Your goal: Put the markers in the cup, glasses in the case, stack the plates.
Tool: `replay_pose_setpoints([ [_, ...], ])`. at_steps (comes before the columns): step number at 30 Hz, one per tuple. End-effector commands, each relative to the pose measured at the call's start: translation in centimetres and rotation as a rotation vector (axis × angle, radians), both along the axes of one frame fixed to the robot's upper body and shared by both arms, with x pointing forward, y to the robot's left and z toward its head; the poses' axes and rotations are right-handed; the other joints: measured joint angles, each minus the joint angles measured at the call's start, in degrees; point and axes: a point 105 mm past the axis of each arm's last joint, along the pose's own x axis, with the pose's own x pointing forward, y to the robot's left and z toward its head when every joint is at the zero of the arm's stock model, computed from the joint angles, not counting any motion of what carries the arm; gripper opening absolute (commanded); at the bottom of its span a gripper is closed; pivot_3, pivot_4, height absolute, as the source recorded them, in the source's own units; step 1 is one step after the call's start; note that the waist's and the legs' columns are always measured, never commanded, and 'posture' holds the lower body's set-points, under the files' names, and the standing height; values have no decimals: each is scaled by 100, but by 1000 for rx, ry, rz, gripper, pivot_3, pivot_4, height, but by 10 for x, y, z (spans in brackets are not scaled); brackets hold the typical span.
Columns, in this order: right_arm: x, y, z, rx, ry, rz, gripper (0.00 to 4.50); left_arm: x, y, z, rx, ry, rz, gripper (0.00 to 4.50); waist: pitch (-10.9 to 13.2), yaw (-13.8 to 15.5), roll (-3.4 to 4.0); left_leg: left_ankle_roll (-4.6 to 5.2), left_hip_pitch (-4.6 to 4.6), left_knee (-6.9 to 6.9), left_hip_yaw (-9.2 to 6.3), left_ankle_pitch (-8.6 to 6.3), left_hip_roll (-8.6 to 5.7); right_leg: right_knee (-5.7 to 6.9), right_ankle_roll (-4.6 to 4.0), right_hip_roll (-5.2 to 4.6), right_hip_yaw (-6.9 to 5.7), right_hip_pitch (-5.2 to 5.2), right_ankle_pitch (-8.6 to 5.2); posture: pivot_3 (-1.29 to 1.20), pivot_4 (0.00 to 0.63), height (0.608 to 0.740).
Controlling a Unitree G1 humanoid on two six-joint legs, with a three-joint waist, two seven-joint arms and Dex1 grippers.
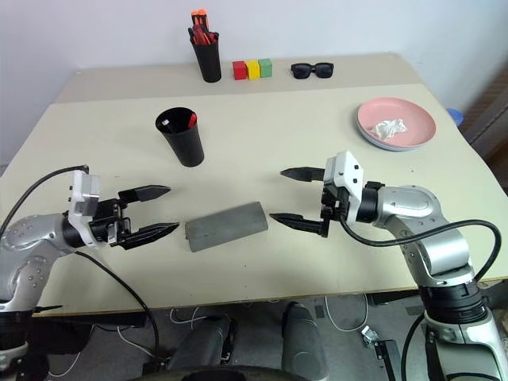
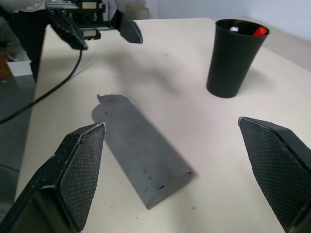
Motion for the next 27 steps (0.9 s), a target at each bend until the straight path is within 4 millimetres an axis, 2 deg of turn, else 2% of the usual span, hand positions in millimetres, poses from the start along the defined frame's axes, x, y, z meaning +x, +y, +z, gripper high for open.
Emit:
replay_pose_setpoints([
  [1, 1, 3, 12, 1, -59, 4, 4487, 1, -5, 6, -2, -45, -12, 4500, 0, -1, 0, 0, 0, 0, 0, 0, 0, 0, 0, 0, 0, 0, 0, 0, 150, 740],
  [6, 6, 7, 13, 11, -73, -1, 4487, 6, -1, 11, -9, -98, 1, 4500, 0, -1, -1, 0, 0, 0, -1, 0, 0, 0, 0, 0, 0, -1, 0, 0, 150, 740],
  [14, 18, 19, 15, 43, -95, 53, 4487, 7, 13, 18, -26, -148, 122, 4500, 0, -16, 0, 0, 0, -4, -1, 0, 3, -1, 0, 3, 0, -3, 0, 0, 150, 740],
  [20, 24, 0, 14, 12, -110, -3, 4487, 9, -2, 22, -39, -144, 61, 4500, 0, 22, -3, 0, -2, -2, -4, 0, -1, -6, 1, -1, -2, 1, 1, 0, 150, 740],
  [27, 21, -6, 14, -1, -118, -42, 4487, 15, -15, 14, -30, -122, -20, 4500, 0, -16, -2, 0, 0, -4, -2, 0, 0, -5, 0, 2, -1, -1, 0, 0, 150, 740],
])
